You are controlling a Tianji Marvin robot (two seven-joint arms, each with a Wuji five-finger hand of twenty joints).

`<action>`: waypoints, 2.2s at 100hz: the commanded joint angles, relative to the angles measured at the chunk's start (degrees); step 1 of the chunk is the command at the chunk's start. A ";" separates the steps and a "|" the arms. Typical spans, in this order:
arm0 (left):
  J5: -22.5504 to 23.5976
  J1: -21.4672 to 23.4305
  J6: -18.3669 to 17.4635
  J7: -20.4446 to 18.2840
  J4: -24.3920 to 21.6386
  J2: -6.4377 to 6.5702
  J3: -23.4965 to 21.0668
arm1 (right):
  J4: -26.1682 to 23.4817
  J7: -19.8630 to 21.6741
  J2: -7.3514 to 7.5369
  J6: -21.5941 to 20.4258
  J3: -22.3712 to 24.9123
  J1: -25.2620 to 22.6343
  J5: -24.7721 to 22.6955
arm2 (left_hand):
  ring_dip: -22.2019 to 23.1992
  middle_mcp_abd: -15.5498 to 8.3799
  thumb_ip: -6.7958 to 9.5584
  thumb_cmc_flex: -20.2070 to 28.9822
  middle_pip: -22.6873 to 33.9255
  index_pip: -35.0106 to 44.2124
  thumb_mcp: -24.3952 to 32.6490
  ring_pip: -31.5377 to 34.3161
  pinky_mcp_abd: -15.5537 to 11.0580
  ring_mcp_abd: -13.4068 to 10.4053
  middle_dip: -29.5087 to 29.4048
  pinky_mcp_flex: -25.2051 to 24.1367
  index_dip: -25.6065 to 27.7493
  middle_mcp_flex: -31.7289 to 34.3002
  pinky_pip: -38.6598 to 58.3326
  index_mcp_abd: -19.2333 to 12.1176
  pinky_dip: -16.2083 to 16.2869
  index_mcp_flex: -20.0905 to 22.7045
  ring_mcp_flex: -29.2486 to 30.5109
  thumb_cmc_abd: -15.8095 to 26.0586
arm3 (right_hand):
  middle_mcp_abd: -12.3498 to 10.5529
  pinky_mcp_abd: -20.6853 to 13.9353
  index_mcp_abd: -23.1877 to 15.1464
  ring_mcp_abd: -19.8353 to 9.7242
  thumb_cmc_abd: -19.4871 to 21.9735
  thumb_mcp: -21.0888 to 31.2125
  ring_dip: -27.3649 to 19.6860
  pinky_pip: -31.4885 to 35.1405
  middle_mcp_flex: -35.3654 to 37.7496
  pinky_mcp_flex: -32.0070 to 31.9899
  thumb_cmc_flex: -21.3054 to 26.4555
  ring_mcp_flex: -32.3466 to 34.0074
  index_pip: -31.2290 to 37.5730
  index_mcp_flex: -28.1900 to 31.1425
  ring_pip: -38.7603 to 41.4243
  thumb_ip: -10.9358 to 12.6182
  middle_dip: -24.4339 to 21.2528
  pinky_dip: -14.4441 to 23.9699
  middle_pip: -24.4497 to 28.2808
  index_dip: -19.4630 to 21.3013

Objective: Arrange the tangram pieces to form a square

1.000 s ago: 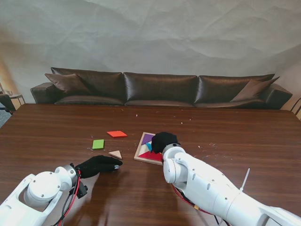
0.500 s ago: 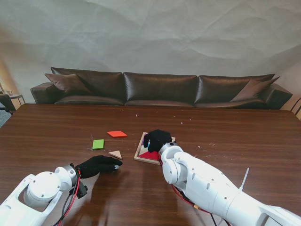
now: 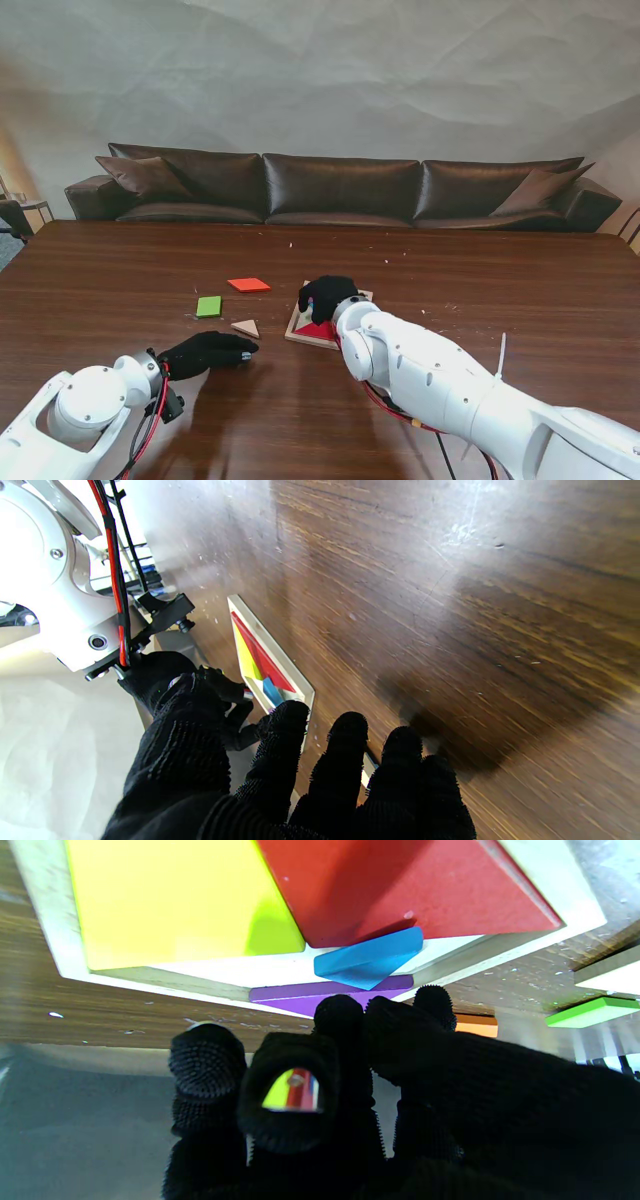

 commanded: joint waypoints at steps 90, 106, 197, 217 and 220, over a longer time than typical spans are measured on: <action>0.28 1.23 0.86 -1.71 0.12 0.06 -0.10 | 12.42 1.81 -4.89 -2.07 -4.98 5.21 1.46 | 0.74 -0.20 1.68 0.52 0.23 0.18 -1.35 0.24 12.74 3.31 0.65 2.08 0.23 0.64 2.10 0.00 0.37 0.76 1.44 2.58 | -1.66 -2.02 -1.23 -2.33 1.48 0.64 -0.39 3.05 -3.76 -0.55 -1.31 1.64 -0.51 -1.87 0.49 -0.92 0.86 1.01 1.03 -0.18; 0.28 1.29 0.92 -1.77 0.08 0.07 -0.09 | 13.34 2.27 -4.98 -1.69 -5.21 5.61 1.66 | 0.73 -0.24 1.68 0.48 0.23 0.20 -1.37 0.23 12.73 3.25 0.65 2.10 0.23 0.62 2.11 -0.07 0.38 0.80 1.43 2.63 | -1.66 -1.96 -1.04 -2.32 1.57 0.60 -0.38 3.09 -3.55 -0.54 -1.23 1.63 -0.35 -1.55 0.54 -0.93 0.85 1.02 1.15 -0.11; 0.33 1.15 1.09 -1.85 0.28 0.09 0.14 | 14.37 3.96 -3.36 0.79 -4.80 6.53 1.37 | 0.74 -0.25 1.69 0.52 0.24 0.19 -1.35 0.27 12.73 3.27 0.67 2.08 0.24 0.72 2.10 -0.11 0.37 0.77 1.51 2.67 | -1.71 -1.79 0.00 -1.98 1.91 0.32 -0.19 3.12 -2.61 -0.39 -1.16 1.60 0.14 -0.61 0.98 -0.96 0.72 0.91 1.28 0.08; 0.31 1.08 1.21 -1.92 0.32 0.10 0.24 | 13.33 4.18 -2.47 1.80 -4.22 6.43 0.84 | 0.74 -0.13 1.69 0.55 0.25 0.19 -1.35 0.26 12.67 3.28 0.67 2.07 0.23 0.72 2.10 -0.10 0.38 0.80 1.48 2.66 | -1.59 -1.78 0.66 -1.78 2.08 0.08 -0.20 3.15 -2.49 -0.48 -1.26 1.59 0.26 -0.53 0.95 -0.99 0.58 0.92 1.18 0.13; 0.34 1.08 1.24 -1.93 0.30 0.10 0.23 | 13.07 4.12 -2.31 1.89 -4.05 6.36 0.74 | 0.74 -0.20 1.69 0.53 0.24 0.17 -1.36 0.24 12.66 3.28 0.67 2.03 0.23 0.69 2.08 -0.07 0.37 0.75 1.44 2.69 | -1.59 -1.76 0.73 -1.73 2.12 0.08 -0.20 3.17 -2.43 -0.47 -1.33 1.59 0.24 -0.60 0.96 -0.97 0.54 0.92 1.16 0.12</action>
